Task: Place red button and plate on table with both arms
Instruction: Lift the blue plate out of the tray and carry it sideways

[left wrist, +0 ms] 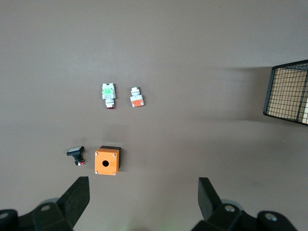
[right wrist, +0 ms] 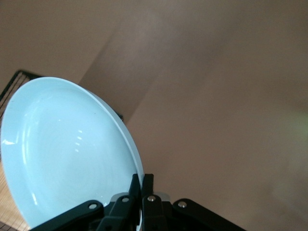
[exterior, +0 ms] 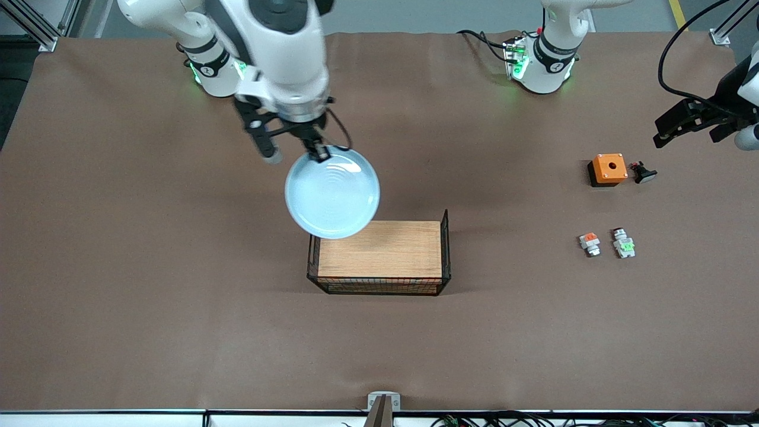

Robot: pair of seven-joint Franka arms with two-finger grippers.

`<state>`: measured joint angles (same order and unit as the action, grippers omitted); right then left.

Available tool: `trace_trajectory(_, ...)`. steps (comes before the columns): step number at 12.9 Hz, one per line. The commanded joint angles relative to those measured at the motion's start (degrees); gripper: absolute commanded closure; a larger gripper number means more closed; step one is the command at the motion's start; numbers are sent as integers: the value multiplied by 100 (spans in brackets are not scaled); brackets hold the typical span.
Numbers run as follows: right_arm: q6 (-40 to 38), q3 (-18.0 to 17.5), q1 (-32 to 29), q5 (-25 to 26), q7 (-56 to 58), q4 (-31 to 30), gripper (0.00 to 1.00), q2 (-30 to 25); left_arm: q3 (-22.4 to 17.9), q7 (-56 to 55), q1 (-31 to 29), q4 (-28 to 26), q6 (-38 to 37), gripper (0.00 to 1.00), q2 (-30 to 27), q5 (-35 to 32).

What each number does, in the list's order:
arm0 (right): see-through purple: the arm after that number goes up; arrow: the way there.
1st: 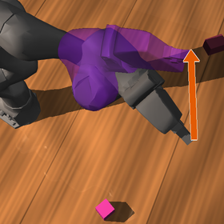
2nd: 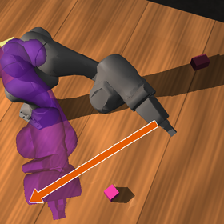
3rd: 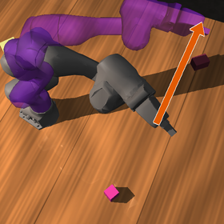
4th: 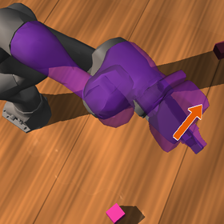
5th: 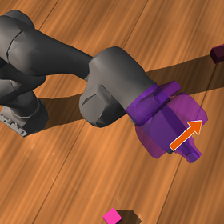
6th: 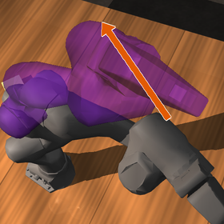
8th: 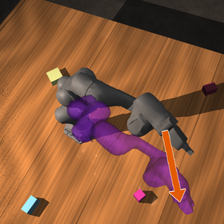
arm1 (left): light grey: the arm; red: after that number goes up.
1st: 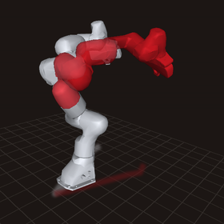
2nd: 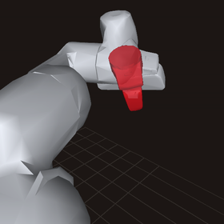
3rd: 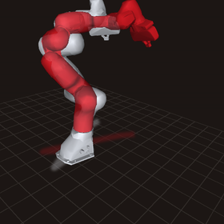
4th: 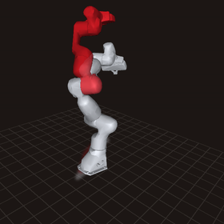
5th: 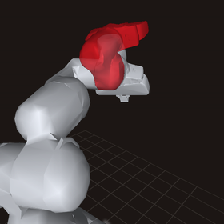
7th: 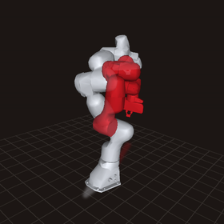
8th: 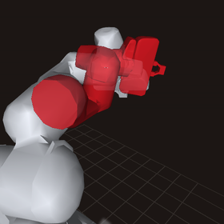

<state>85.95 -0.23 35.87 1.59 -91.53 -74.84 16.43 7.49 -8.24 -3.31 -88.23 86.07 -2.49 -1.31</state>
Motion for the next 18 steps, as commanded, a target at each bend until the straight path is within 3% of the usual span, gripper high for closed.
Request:
trace_trajectory(1,-367,-74,-623,-150,1361,-154,100,-376,51,51,-56,-36,-64,1,-50,52)
trace_trajectory(9,-299,-74,-2837,-387,5913,-514,100,-421,42,42,-56,-72,-91,1,-41,52)
trace_trajectory(14,930,-74,-3779,-387,7901,-1619,100,-412,42,42,-73,-63,-82,1,-41,43)
trace_trajectory(18,2038,-65,-4140,-378,8772,-2455,100,-377,42,33,-73,-72,-64,1,-32,43)
